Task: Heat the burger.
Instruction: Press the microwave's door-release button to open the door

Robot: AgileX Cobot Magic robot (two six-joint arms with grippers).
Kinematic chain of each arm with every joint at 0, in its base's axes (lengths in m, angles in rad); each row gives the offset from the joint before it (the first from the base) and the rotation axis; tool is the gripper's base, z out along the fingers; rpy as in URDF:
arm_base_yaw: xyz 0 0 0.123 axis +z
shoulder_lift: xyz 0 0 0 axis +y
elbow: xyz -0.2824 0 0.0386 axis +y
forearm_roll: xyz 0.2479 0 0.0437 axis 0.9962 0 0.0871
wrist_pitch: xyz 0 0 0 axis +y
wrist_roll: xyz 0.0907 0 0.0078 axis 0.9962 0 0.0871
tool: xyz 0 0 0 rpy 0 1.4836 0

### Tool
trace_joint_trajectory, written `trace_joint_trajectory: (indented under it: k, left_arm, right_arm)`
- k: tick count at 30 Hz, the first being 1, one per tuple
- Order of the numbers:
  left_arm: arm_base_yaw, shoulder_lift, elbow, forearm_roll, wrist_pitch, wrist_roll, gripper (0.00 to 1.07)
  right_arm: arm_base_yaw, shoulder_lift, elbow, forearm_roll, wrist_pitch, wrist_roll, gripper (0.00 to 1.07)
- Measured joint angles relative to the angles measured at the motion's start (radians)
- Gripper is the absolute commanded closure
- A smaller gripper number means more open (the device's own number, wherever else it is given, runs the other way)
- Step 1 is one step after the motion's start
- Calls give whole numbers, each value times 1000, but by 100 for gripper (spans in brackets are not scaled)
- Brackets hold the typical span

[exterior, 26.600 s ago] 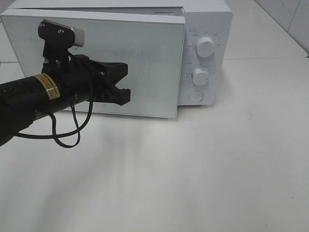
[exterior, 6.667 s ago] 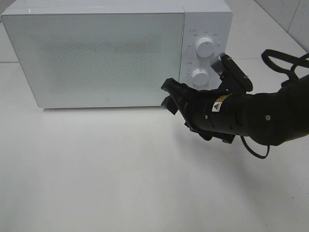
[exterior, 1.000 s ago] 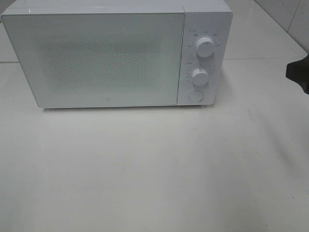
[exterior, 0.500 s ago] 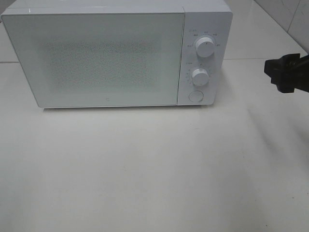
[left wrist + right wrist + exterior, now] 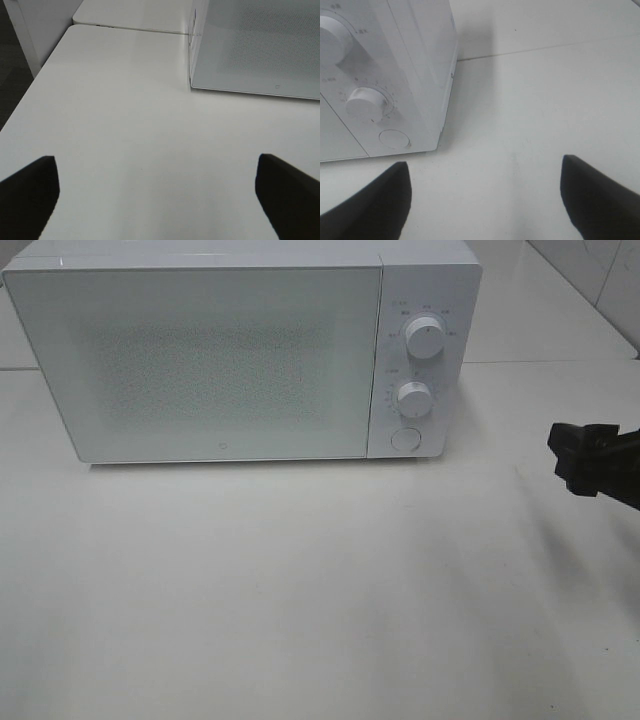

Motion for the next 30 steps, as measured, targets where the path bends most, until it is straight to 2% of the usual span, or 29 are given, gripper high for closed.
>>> trace_joint_trajectory:
  k: [2,4,7,8,9,11,12,14,15,17,18,20,21,25,30]
  left_arm:
    - [0,0,0,0,0,0,7]
    - [0,0,0,0,0,0,7]
    - [0,0,0,0,0,0,7]
    - [0,0,0,0,0,0,7]
    - [0,0,0,0,0,0,7]
    - [0,0,0,0,0,0,7]
    - [0,0,0,0,0,0,7]
    - [0,0,0,0,0,0,7]
    - [0,0,0,0,0,0,7]
    - [0,0,0,0,0,0,7]
    - [0,0,0,0,0,0,7]
    - [0,0,0,0,0,0,7]
    - [0,0,0,0,0,0,7]
    - [0,0,0,0,0,0,7]
    - [0,0,0,0,0,0,7]
  right_arm:
    - [20,7,8,36,-12,-14,31]
    - [118,34,30,192,-75,-100,31]
    - [150,40,33,228,-94,-124,31]
    - [216,53,35,287,-134,-164,31]
    - [216,53,35,287,-134,-164,31]
    - [309,74,35,383,-197,-202,31]
    - [309,74,35,383,-197,-202,31]
    - [432,119,36,509,-273,-236,31]
    - [432,119,36,509,-273,-236,31]
    - [520,168,37,606,-325,-257,31]
    - [520,168,37,606,-325,-257,31]
    - [598,215,27,706,-349,-273,31]
    - [598,215,27,706,-349,-273,31]
    - [697,280,-26,807,-361,-322,31]
    - [737,308,-71,831,-363,-342,34]
